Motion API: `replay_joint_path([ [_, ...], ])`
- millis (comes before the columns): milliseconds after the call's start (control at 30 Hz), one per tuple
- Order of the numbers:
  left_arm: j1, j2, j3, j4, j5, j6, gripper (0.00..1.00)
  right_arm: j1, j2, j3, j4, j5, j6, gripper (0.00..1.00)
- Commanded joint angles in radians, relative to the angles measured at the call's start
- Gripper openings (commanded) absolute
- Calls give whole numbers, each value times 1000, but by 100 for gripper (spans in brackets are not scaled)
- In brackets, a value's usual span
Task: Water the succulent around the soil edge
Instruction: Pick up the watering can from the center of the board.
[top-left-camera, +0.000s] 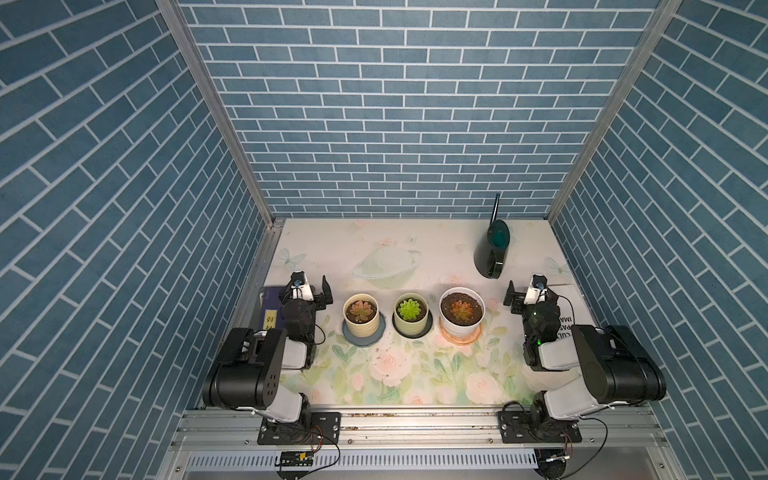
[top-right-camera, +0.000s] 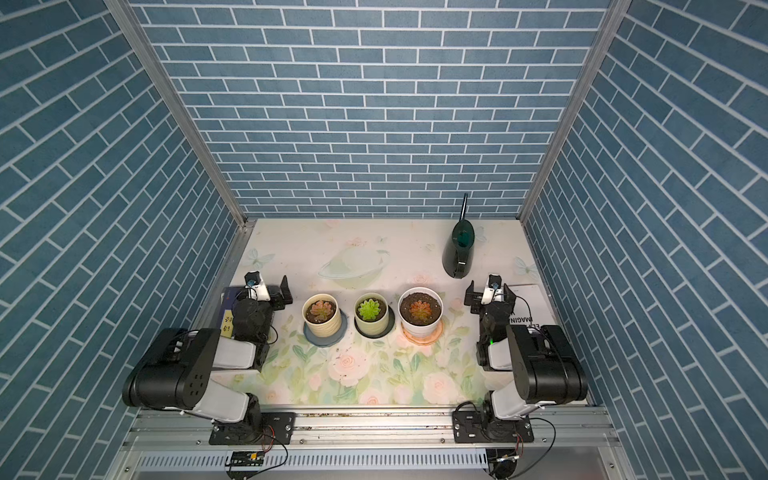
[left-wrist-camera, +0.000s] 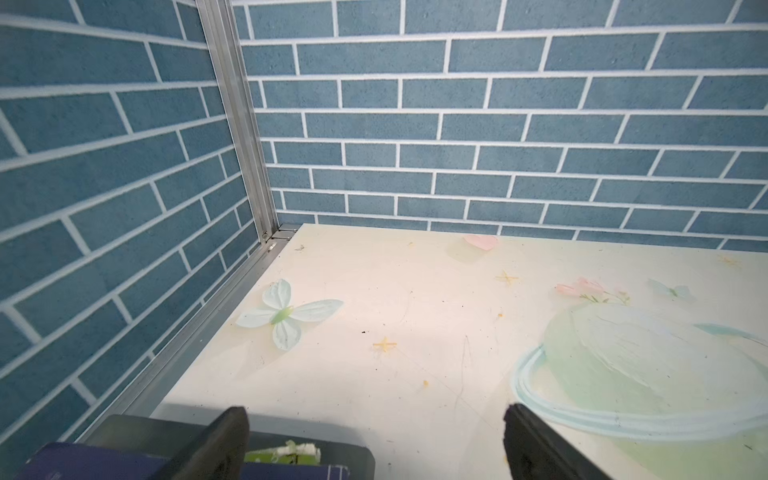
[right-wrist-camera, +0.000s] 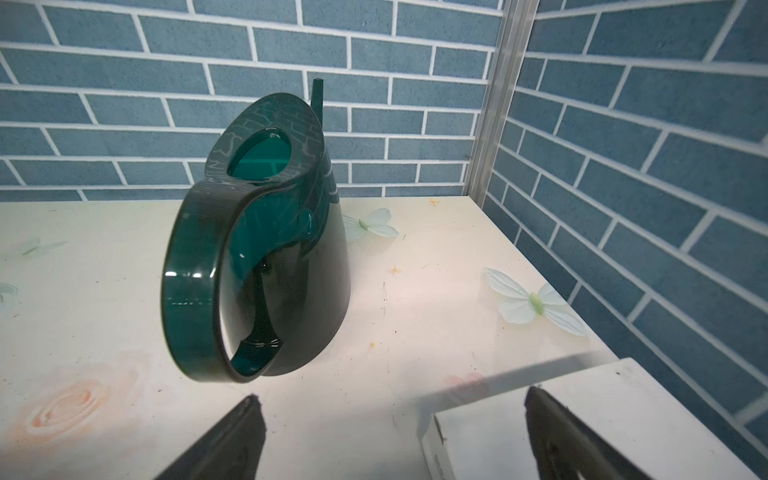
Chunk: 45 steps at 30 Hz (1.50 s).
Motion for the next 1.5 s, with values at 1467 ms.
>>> replay_joint_path([
  [1467, -232, -343, 284, -642, -342, -355, 100, 132, -103, 348, -605, -56, 218, 99],
])
